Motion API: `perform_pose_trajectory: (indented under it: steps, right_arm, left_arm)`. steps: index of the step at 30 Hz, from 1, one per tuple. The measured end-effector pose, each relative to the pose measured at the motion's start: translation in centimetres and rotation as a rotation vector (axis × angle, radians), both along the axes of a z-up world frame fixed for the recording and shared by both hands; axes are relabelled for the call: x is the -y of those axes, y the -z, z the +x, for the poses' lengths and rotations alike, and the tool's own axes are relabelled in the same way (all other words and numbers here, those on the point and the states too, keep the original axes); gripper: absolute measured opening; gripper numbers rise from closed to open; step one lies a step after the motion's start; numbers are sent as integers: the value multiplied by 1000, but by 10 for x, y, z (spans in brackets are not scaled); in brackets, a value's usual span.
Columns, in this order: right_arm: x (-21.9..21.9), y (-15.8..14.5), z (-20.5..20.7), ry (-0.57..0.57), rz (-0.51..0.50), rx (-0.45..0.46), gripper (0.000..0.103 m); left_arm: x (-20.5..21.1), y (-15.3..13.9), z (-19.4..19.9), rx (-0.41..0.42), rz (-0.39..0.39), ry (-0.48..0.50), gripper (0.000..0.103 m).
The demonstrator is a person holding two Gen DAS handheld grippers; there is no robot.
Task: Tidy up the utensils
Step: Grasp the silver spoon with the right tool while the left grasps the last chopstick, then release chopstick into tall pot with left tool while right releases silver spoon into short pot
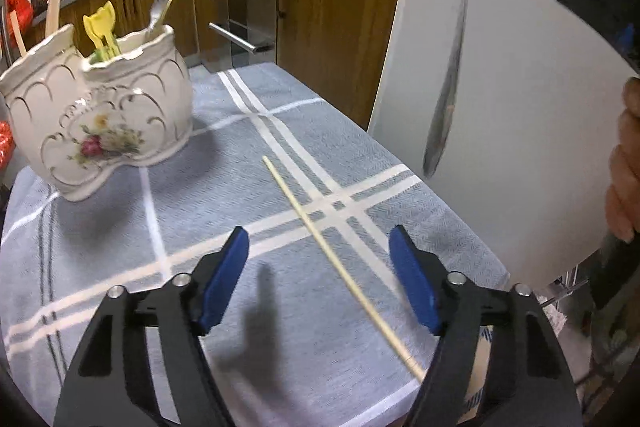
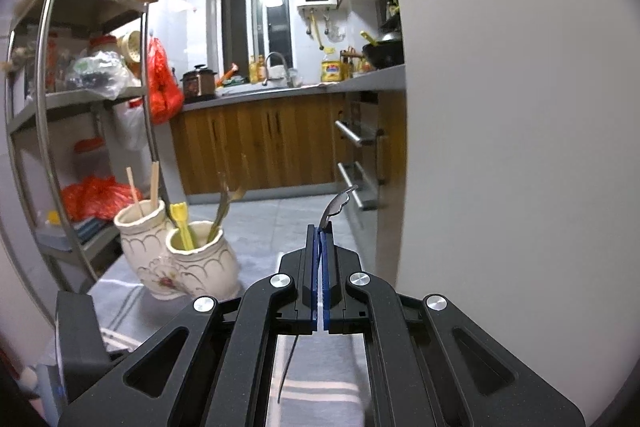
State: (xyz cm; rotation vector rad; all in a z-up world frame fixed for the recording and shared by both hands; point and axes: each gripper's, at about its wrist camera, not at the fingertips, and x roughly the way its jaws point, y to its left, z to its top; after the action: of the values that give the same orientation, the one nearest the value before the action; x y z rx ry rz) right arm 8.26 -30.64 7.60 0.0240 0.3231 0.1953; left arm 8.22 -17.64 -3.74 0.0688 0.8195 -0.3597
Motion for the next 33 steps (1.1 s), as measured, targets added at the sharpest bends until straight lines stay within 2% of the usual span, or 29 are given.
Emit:
perform_pose_trajectory:
  steps: [7, 9, 10, 11, 14, 15, 25, 29, 33]
  right_arm:
    - [7, 4, -2, 5, 35, -10, 2]
    - [6, 5, -3, -2, 39, -11, 2]
    - [5, 5, -4, -6, 38, -10, 2]
    - [4, 5, -5, -10, 38, -10, 2]
    - [0, 5, -7, -21, 40, -10, 2]
    - [0, 5, -8, -24, 41, -10, 2]
    - [-8, 5, -13, -47, 36, -8, 2]
    - [-10, 4, -13, -51, 46, -7, 2]
    - [-12, 5, -12, -63, 54, -10, 2]
  left_arm:
    - [17, 14, 5, -16, 98, -15, 59]
    - [16, 13, 4, 4, 111, -22, 57]
    - [14, 13, 5, 4, 110, -24, 50]
    - [11, 12, 6, 3, 103, -27, 35]
    - [-1, 11, 12, -8, 88, -24, 14]
    - [-4, 11, 13, -13, 85, -24, 10]
    - [-42, 5, 18, -14, 31, 3, 4]
    - [-65, -9, 13, 34, -10, -1, 4]
    - [-87, -27, -1, 136, -53, 23, 4]
